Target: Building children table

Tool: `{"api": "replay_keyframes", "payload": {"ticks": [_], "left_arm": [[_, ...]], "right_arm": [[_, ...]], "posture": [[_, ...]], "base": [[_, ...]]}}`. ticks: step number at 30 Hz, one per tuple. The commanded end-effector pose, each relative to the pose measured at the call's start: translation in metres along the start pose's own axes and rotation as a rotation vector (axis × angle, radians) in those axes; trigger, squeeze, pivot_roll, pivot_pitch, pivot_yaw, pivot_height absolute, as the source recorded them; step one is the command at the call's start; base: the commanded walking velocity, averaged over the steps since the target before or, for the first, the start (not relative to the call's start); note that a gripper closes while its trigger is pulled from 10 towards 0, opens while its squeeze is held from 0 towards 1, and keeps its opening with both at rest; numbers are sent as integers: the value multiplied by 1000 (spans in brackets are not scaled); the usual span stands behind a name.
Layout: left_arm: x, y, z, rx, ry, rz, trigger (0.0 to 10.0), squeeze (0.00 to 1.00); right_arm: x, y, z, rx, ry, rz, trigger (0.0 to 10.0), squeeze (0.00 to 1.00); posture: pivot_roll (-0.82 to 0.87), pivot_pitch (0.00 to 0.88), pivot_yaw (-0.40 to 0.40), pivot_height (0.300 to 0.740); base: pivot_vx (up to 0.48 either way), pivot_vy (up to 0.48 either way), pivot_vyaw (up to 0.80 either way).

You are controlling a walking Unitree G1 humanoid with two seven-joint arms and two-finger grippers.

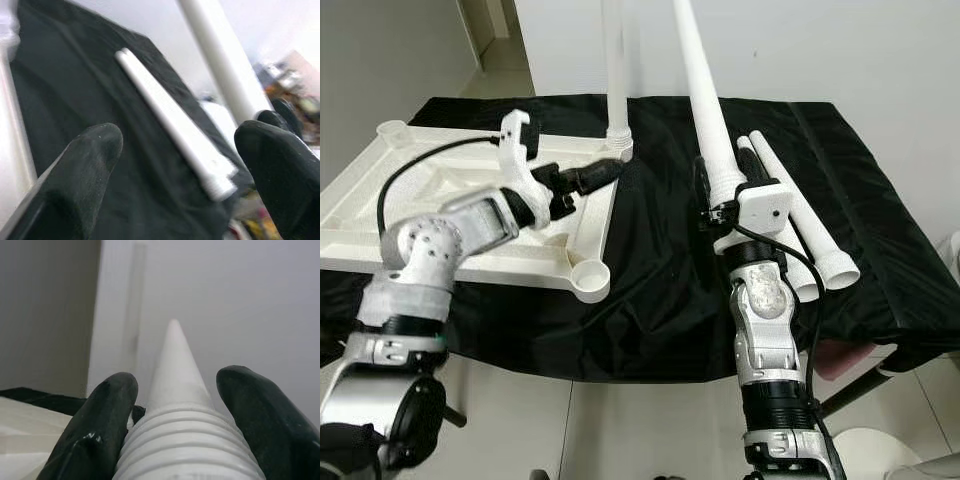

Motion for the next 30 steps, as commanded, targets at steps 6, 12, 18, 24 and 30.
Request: {"api": "replay_keyframes", "payload": {"ticks": [6, 12, 18, 24, 30], "left_arm": [[1, -32, 14, -54, -74, -366, 10000, 0], [10, -15, 14, -66, -56, -273, 10000, 0], [18, -3, 18, -130, -45, -201, 10000, 0], [23, -3, 37, -197, -95, -212, 10000, 0], [19, -5, 63, -209, -176, -253, 10000, 0]], "right_arm": [[9, 25, 26, -88, -108, 101, 10000, 0], [13, 25, 42, -133, -182, 52, 10000, 0], [19, 38, 63, -196, -271, 78, 10000, 0], [18, 62, 64, -224, -283, 180, 10000, 0], [13, 73, 53, -214, -245, 228, 10000, 0]], "posture": [[-41, 23, 40, 740], [-55, 14, 49, 740], [-57, 8, 56, 740], [-56, 8, 57, 740], [-57, 12, 56, 740]], "base": [[0, 0, 0], [0, 0, 0], [0, 0, 0], [0, 0, 0], [0, 0, 0]]}}
Point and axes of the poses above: a point about 5 cm out from each wrist's last joint towards the gripper, its own x axis pointing out of the wrist towards the gripper, its own z axis along the axis of the wrist's last joint, y = z × x, the point moved 6 cm from there along x, pointing out of the wrist towards the gripper, and after that the axes turned 14 degrees about x, right-handed, at the moved point
